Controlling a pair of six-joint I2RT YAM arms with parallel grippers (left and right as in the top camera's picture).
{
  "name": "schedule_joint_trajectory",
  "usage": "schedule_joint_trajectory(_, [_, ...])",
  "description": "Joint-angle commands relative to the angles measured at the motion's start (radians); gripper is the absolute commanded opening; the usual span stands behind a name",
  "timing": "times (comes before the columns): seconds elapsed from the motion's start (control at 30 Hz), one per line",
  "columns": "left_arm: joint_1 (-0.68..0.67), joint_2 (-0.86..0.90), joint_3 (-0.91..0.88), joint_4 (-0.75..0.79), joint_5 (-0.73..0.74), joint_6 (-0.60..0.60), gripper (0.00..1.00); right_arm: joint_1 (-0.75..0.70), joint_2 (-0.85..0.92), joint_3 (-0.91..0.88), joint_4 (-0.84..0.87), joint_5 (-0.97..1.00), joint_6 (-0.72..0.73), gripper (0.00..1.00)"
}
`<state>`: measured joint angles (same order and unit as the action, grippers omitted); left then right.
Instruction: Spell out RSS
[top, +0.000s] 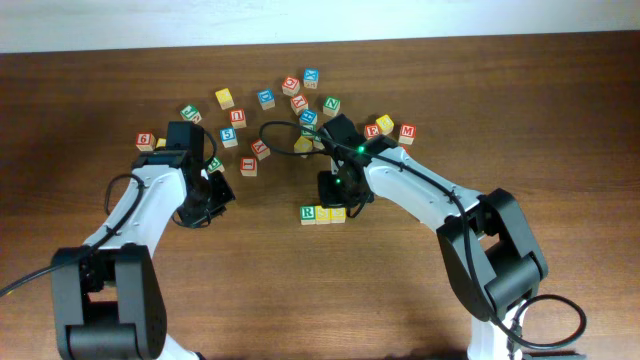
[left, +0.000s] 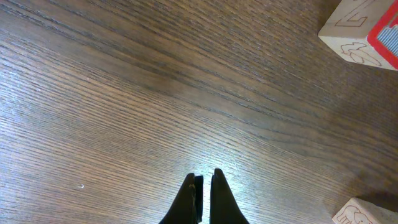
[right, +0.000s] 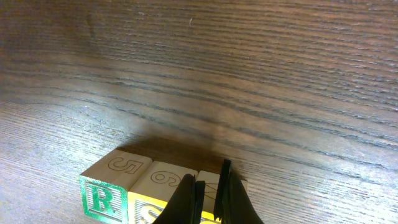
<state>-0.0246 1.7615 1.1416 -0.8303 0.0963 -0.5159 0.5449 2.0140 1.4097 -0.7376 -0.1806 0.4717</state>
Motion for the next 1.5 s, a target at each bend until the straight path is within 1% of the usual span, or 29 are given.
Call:
schedule_joint_trajectory(0.0, [0.006,-0.014,0.000,-0.002,-0.007,0.006,0.00,0.005,0.005,-0.006,-0.003,0.009,0.008,0.05])
schedule_joint_trajectory(0.13, [0.006,-0.014,0.000,-0.002,-0.007,0.006,0.00,0.003,0.005,-0.006,0.011,0.010,0.008,0.05])
schedule_joint_trajectory(0.2, [0.002,-0.014,0.000,-0.002,0.001,0.018,0.00,-0.003,0.005,0.004,0.038,0.013,0.008,0.05])
schedule_joint_trajectory(0.23, [-0.011,-0.013,0.000,0.002,0.026,0.045,0.00,-0.026,0.004,0.035,0.028,0.013,0.008,0.05])
schedule_joint_trajectory(0.3, [-0.056,-0.013,0.000,0.006,0.031,0.055,0.00,-0.103,0.001,0.117,-0.069,0.013,0.008,0.05])
schedule_joint_trajectory(0.33, [-0.087,-0.013,0.000,0.019,0.031,0.055,0.00,-0.166,0.001,0.158,-0.172,0.013,0.008,0.05])
schedule_joint_trajectory(0.4, [-0.126,-0.011,0.000,0.051,0.051,0.055,0.01,-0.237,0.001,0.156,-0.290,0.012,-0.008,0.04])
schedule_joint_trajectory(0.43, [-0.161,-0.010,0.000,0.081,0.097,0.056,0.01,-0.264,0.001,0.119,-0.341,0.011,-0.073,0.04])
schedule_joint_trajectory(0.5, [-0.225,-0.003,0.000,0.134,0.114,0.055,0.00,-0.261,0.001,0.032,-0.307,-0.018,-0.087,0.04])
schedule_joint_trajectory(0.57, [-0.275,0.036,0.000,0.174,0.129,0.054,0.00,-0.225,0.002,-0.063,-0.183,-0.116,-0.086,0.04])
schedule_joint_trajectory(0.63, [-0.295,0.109,0.000,0.185,0.163,0.054,0.00,-0.186,0.003,-0.102,-0.118,-0.123,-0.066,0.04])
schedule_joint_trajectory(0.7, [-0.296,0.134,0.000,0.189,0.176,0.055,0.00,-0.159,0.003,-0.103,-0.093,-0.122,-0.062,0.04])
schedule_joint_trajectory(0.8, [-0.298,0.136,0.000,0.190,0.234,0.054,0.00,-0.135,0.003,-0.105,-0.069,-0.125,-0.007,0.04])
schedule_joint_trajectory(0.93, [-0.301,0.136,0.000,0.187,0.267,0.055,0.00,-0.080,0.003,-0.105,-0.044,-0.126,0.009,0.04])
schedule_joint_trajectory(1.2, [-0.302,0.136,0.000,0.176,0.308,0.055,0.00,-0.079,0.003,-0.105,-0.032,-0.176,0.010,0.04])
schedule_joint_trajectory(1.47, [-0.303,0.136,0.000,0.165,0.308,0.055,0.00,-0.079,0.003,-0.105,-0.004,-0.183,0.009,0.04])
